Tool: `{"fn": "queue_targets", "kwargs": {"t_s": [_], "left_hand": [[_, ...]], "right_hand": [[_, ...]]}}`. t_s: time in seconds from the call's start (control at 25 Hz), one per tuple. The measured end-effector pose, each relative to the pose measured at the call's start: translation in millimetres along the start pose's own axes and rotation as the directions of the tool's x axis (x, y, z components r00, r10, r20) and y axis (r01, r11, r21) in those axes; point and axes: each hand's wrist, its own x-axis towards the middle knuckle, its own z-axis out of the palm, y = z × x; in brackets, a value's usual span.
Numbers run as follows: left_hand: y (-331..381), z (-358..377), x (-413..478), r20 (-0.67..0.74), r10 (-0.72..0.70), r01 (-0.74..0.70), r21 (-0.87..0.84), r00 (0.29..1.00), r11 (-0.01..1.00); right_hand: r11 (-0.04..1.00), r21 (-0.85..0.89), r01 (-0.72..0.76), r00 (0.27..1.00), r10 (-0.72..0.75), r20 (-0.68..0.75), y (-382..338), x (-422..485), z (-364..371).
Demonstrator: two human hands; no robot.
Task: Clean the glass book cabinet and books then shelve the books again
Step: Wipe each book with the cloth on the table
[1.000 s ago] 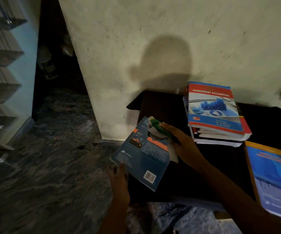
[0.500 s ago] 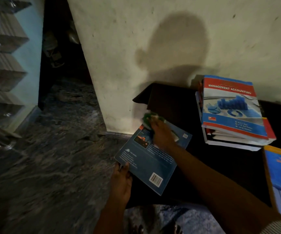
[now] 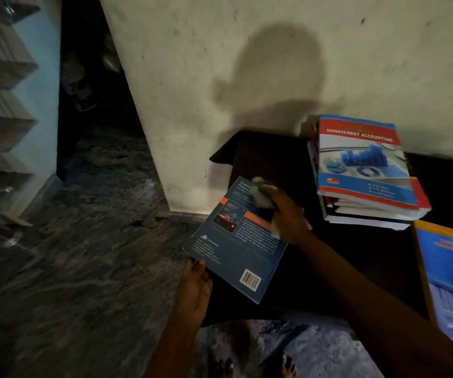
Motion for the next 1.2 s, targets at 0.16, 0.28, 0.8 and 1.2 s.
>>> {"fn": "queue_targets", "kwargs": {"t_s": [0.16, 0.28, 0.8, 1.2], "left_hand": [[2, -3, 2, -0.004, 0.019, -0.019, 0.000, 1.000, 1.000], [5, 5, -3, -0.058, -0.040, 0.037, -0.043, 0.998, 0.998], [51, 81, -83, 0.208, 0.420, -0.468, 0.342, 0.883, 0.815], [-15, 174, -248, 0.372, 0.551, -0.659, 0.304, 0.747, 0.688]], "right_hand": [[0.968, -0.243, 0.061, 0.994, -0.080, -0.068, 12, -44, 27], [0.919, -0.277, 0.279, 0.957, -0.292, -0.003, -8, -97, 63], [0.931, 0.137, 0.337, 0.926, -0.302, -0.227, -69, -156, -83], [0.890, 0.067, 0.451, 0.803, -0.371, -0.467, -36, -246, -216]]}}
